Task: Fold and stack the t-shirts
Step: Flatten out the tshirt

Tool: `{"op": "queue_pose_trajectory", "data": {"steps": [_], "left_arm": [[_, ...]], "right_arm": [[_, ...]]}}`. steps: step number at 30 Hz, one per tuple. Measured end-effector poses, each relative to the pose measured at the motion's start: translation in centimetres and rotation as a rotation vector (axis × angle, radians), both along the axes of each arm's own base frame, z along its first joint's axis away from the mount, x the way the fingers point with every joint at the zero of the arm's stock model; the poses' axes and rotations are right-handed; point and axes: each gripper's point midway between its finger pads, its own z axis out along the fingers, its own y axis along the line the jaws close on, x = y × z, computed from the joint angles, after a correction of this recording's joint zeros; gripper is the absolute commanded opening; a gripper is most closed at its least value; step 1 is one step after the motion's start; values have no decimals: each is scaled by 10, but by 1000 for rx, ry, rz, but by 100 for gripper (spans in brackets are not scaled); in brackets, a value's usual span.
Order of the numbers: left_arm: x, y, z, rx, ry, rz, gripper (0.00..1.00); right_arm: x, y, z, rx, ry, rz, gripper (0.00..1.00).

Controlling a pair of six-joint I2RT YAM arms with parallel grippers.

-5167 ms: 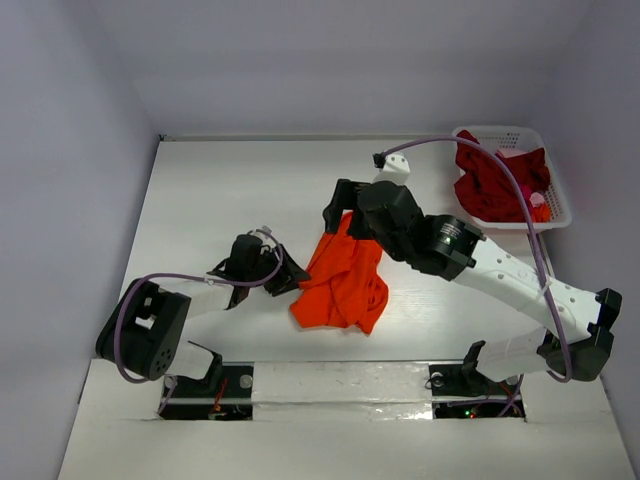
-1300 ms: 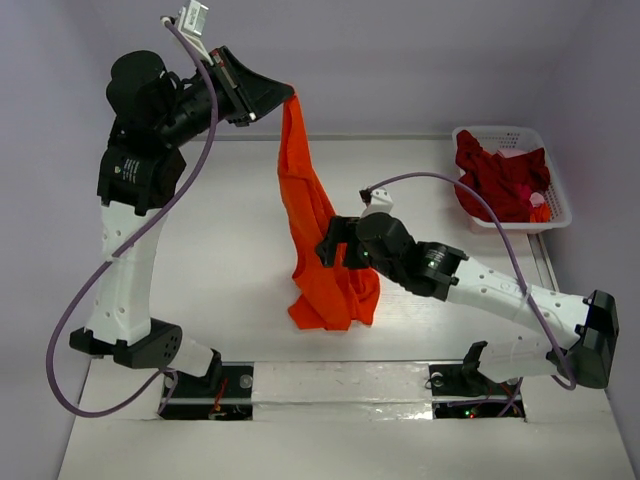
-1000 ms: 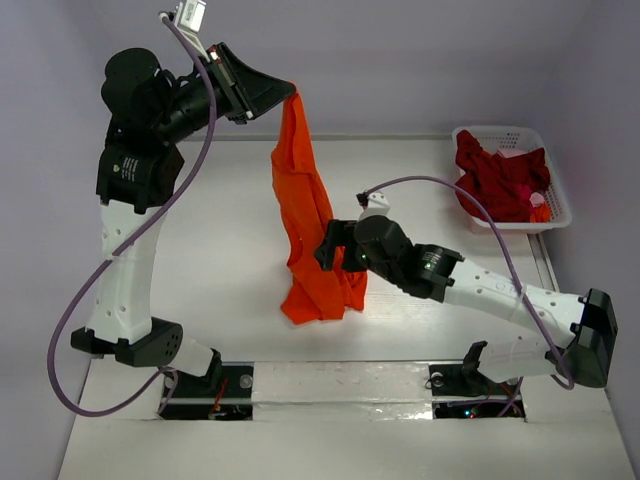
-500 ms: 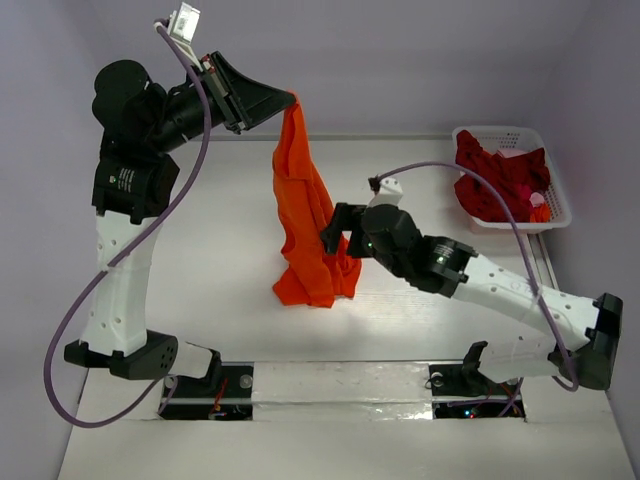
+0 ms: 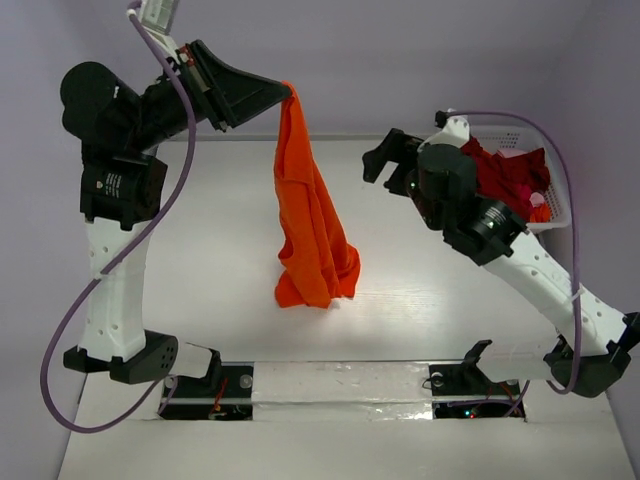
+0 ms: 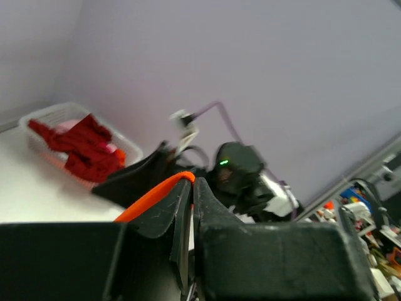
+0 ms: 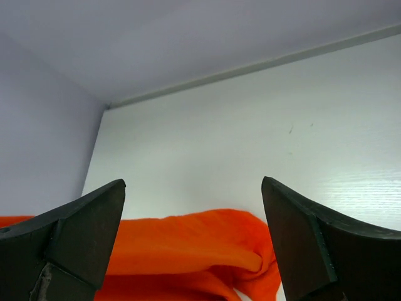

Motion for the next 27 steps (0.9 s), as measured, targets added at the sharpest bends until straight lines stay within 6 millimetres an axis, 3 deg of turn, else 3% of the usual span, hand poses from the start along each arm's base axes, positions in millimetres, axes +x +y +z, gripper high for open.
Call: {"op": "queue_pose_trajectory", "data": {"steps": [4,8,13,16,21,27], "left_arm": [[-15,7,35,-80,-81,-57,0],[-26,11,60,-150,-152,-128,0],[-26,9,73,-199,-167,-208,0],[-20,8,73,-217,-150,-234,0],[-10,10,73,-221,-137,-228,0],[-6,13,73,-218,-139,-213,0]], "right_arm": [[5,15,-24,-42,47,42,94],[9,25,-61,-88,110,73,94],[10,39,-129,-155,227,116,93],[2,43,-160,-168,290,154,91],[-15,50,-187,-151,336,219,91],[-55,52,-202,-156,331,309,90]]}}
